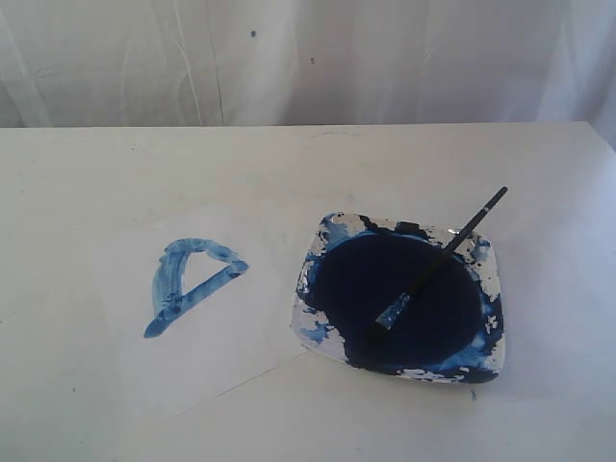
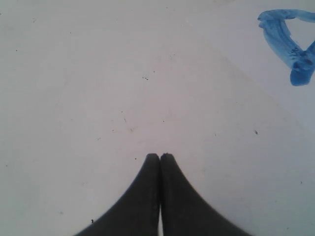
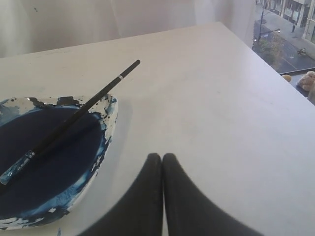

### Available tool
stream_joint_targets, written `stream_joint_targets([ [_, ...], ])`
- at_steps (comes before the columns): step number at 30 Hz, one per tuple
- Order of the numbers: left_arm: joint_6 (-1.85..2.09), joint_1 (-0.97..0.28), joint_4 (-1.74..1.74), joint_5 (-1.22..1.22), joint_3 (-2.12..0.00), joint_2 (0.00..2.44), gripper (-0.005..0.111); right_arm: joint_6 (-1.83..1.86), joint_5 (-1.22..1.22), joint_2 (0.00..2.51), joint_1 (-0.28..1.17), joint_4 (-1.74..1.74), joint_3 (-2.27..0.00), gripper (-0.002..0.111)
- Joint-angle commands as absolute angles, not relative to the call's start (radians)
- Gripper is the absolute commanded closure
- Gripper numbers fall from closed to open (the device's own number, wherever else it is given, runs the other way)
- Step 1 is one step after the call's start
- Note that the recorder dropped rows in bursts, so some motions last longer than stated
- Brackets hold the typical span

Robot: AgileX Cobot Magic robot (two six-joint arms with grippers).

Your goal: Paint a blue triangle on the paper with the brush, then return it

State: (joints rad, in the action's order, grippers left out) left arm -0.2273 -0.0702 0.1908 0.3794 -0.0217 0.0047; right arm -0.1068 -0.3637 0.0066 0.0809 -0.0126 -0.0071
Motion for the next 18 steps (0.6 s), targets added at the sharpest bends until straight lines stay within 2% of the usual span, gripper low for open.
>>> stream_joint_targets([
  [1,-0.228,-0.078,0.194,0.378,-0.02,0.0,0.107,-0.098,-0.351,0.0,0.074,-0.022,0.0,0.108],
  [18,-0.228,-0.078,0.194,0.378,-0.02,0.0,0.107,-0.098,-0.351,0.0,0.058,-0.022,0.0,0.108],
])
